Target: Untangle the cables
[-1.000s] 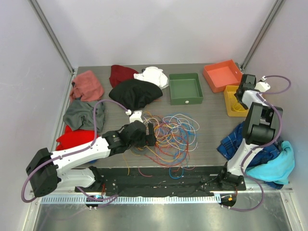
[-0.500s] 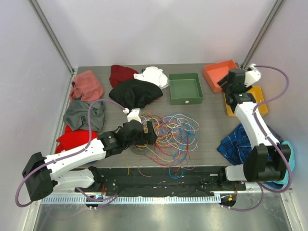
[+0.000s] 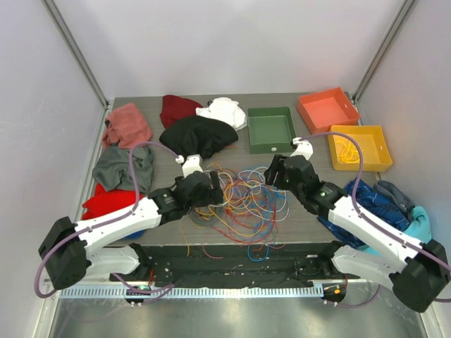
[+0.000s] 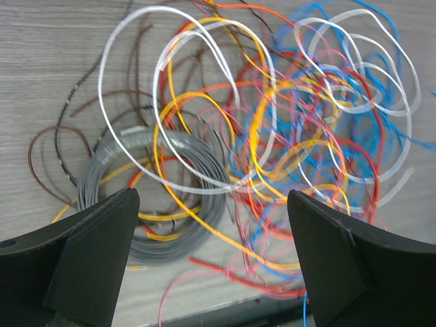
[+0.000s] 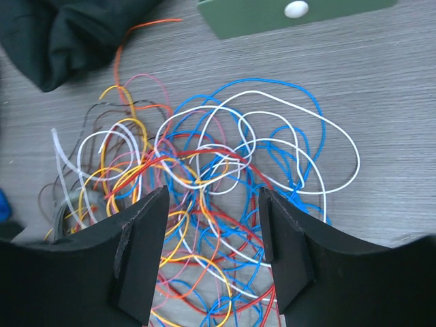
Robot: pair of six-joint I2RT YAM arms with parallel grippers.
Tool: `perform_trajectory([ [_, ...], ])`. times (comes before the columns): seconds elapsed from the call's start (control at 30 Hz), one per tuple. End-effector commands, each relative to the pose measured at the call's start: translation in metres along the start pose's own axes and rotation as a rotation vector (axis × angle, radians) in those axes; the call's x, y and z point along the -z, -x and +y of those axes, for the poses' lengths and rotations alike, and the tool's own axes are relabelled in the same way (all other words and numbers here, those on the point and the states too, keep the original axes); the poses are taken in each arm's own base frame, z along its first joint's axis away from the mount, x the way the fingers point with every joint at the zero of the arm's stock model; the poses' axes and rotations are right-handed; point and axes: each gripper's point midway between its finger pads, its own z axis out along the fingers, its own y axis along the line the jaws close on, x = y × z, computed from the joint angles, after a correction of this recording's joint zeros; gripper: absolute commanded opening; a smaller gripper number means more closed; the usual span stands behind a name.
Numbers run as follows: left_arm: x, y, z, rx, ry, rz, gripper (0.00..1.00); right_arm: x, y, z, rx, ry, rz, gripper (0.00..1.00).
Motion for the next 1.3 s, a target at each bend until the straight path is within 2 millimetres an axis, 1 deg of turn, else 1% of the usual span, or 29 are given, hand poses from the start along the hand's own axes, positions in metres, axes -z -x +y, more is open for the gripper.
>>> perform_trajectory([
  [0.0, -0.024, 0.030, -0.014, 0.132, -0.016, -0.063, 0.93, 0.017, 0.011, 0.013, -0.005, 0.083, -0.093, 0.62],
  [0.03, -0.036, 0.027, -0.014, 0.151, -0.003, -0.048, 0.88, 0.017, 0.005, 0.010, -0.001, 0.082, -0.087, 0.62],
  [0.1, -0.048, 0.040, -0.023, 0.187, -0.008, -0.075, 0.84, 0.024, 0.006, 0.009, -0.006, 0.097, -0.102, 0.62],
  [0.13, -0.061, 0.035, -0.022, 0.183, 0.017, -0.060, 0.81, 0.026, 0.004, 0.007, -0.007, 0.101, -0.101, 0.61],
  [0.17, -0.065, 0.046, -0.030, 0.193, 0.010, -0.077, 0.80, 0.031, 0.007, 0.007, -0.014, 0.117, -0.117, 0.61],
  [0.2, -0.070, 0.050, -0.035, 0.198, 0.004, -0.085, 0.79, 0.034, 0.008, 0.006, -0.014, 0.121, -0.123, 0.61],
  [0.3, -0.090, 0.052, -0.038, 0.204, 0.029, -0.075, 0.76, 0.042, 0.009, 0.001, -0.012, 0.122, -0.141, 0.61],
  [0.4, -0.103, 0.051, -0.034, 0.230, 0.053, -0.062, 0.69, 0.047, 0.011, -0.002, -0.010, 0.121, -0.151, 0.61],
  [0.43, -0.106, 0.049, -0.031, 0.233, 0.062, -0.057, 0.61, 0.048, 0.011, -0.002, -0.010, 0.124, -0.153, 0.61],
  [0.5, -0.108, 0.047, -0.025, 0.248, 0.079, -0.051, 0.51, 0.048, 0.011, -0.003, -0.008, 0.122, -0.152, 0.61],
  [0.53, -0.106, 0.047, -0.022, 0.249, 0.085, -0.053, 0.40, 0.048, 0.009, -0.004, -0.005, 0.118, -0.148, 0.61],
  [0.57, -0.105, 0.047, -0.017, 0.246, 0.102, -0.063, 0.33, 0.048, 0.009, -0.004, -0.007, 0.119, -0.149, 0.61],
  [0.6, -0.098, 0.053, -0.018, 0.244, 0.090, -0.079, 0.26, 0.047, 0.009, -0.004, -0.008, 0.116, -0.150, 0.61],
  [0.63, -0.093, 0.057, -0.017, 0.238, 0.089, -0.092, 0.13, 0.047, 0.008, -0.004, -0.009, 0.115, -0.148, 0.61],
  [0.67, -0.088, 0.059, -0.013, 0.227, 0.102, -0.095, 0.08, 0.047, 0.008, -0.004, -0.012, 0.118, -0.148, 0.60],
  [0.7, -0.073, 0.074, -0.015, 0.214, 0.087, -0.139, 0.01, 0.046, 0.009, -0.002, -0.015, 0.124, -0.151, 0.60],
  [0.8, -0.045, 0.098, -0.014, 0.185, 0.077, -0.208, 0.00, 0.047, 0.014, 0.002, -0.010, 0.139, -0.165, 0.60],
  [0.83, -0.023, 0.114, -0.018, 0.169, 0.039, -0.248, 0.00, 0.047, 0.014, 0.002, -0.006, 0.141, -0.166, 0.60],
  [0.87, -0.010, 0.128, -0.024, 0.169, 0.012, -0.280, 0.00, 0.047, 0.015, 0.004, -0.001, 0.148, -0.163, 0.59],
  [0.9, 0.002, 0.135, -0.029, 0.159, -0.013, -0.286, 0.00, 0.047, 0.013, 0.011, 0.010, 0.182, -0.150, 0.59],
  [0.93, 0.028, 0.159, -0.044, 0.144, -0.078, -0.334, 0.00, 0.049, 0.014, 0.017, 0.034, 0.209, -0.143, 0.60],
  [0.97, 0.039, 0.170, -0.052, 0.136, -0.110, -0.351, 0.00, 0.048, 0.011, 0.023, 0.054, 0.235, -0.123, 0.61],
  [1.0, 0.049, 0.174, -0.059, 0.112, -0.137, -0.334, 0.00, 0.055, 0.010, 0.042, 0.080, 0.340, -0.096, 0.62],
  [1.03, 0.069, 0.198, -0.076, 0.099, -0.188, -0.373, 0.00, 0.058, 0.010, 0.049, 0.094, 0.378, -0.093, 0.62],
  [1.1, 0.083, 0.208, -0.090, 0.063, -0.222, -0.363, 0.00, 0.068, 0.017, 0.063, 0.089, 0.452, -0.111, 0.63],
  [1.13, 0.104, 0.226, -0.108, 0.062, -0.284, -0.388, 0.00, 0.071, 0.019, 0.067, 0.089, 0.470, -0.121, 0.63],
  [1.2, 0.111, 0.233, -0.122, 0.005, -0.304, -0.381, 0.00, 0.080, 0.029, 0.072, 0.086, 0.495, -0.149, 0.63],
  [1.23, 0.134, 0.250, -0.139, -0.002, -0.352, -0.420, 0.00, 0.083, 0.030, 0.075, 0.094, 0.510, -0.149, 0.63],
  [1.27, 0.134, 0.253, -0.146, -0.035, -0.353, -0.421, 0.00, 0.086, 0.032, 0.076, 0.100, 0.516, -0.156, 0.64],
])
